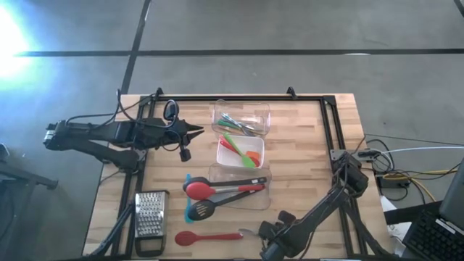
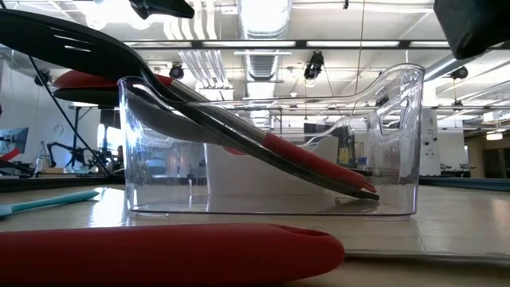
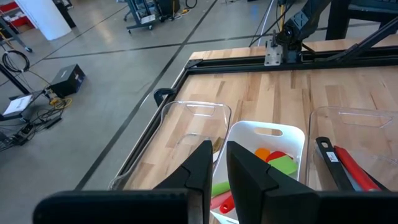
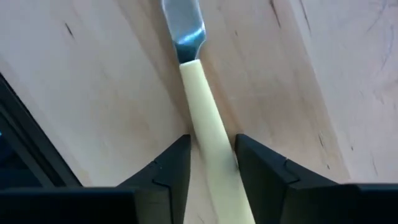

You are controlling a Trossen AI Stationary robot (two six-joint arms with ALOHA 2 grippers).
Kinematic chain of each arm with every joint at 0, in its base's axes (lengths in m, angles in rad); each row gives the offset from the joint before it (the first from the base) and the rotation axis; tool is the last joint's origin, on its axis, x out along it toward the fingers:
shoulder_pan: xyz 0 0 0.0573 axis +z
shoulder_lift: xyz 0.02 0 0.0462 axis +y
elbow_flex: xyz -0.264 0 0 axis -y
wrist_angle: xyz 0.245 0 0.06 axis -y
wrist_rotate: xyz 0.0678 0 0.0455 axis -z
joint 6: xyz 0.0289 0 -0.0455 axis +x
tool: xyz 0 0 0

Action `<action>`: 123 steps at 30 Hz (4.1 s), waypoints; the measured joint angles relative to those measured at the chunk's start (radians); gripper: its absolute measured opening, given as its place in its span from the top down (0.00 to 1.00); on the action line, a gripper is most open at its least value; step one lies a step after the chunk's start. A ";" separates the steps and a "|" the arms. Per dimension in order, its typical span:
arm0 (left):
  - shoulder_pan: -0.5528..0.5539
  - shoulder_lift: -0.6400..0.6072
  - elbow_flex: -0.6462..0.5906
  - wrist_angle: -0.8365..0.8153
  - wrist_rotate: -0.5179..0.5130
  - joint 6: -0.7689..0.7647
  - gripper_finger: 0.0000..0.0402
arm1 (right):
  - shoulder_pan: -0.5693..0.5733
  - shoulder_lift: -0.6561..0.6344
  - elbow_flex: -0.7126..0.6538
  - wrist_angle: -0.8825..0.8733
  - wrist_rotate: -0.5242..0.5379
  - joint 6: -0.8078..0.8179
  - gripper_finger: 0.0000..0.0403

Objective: Pick & Place Kitchen Items
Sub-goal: Put the yellow knife into the top transparent bin

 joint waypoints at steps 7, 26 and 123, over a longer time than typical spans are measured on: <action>0.000 0.000 0.000 0.000 0.000 0.000 0.87 | 0.001 0.000 -0.001 0.000 -0.003 0.011 0.84; 0.000 0.000 0.000 0.000 0.000 0.000 0.87 | 0.059 -0.045 0.099 -0.036 -0.064 -0.016 0.89; 0.198 0.475 0.198 0.695 0.871 0.036 0.43 | -0.582 -0.891 -0.586 1.165 0.398 -1.273 0.89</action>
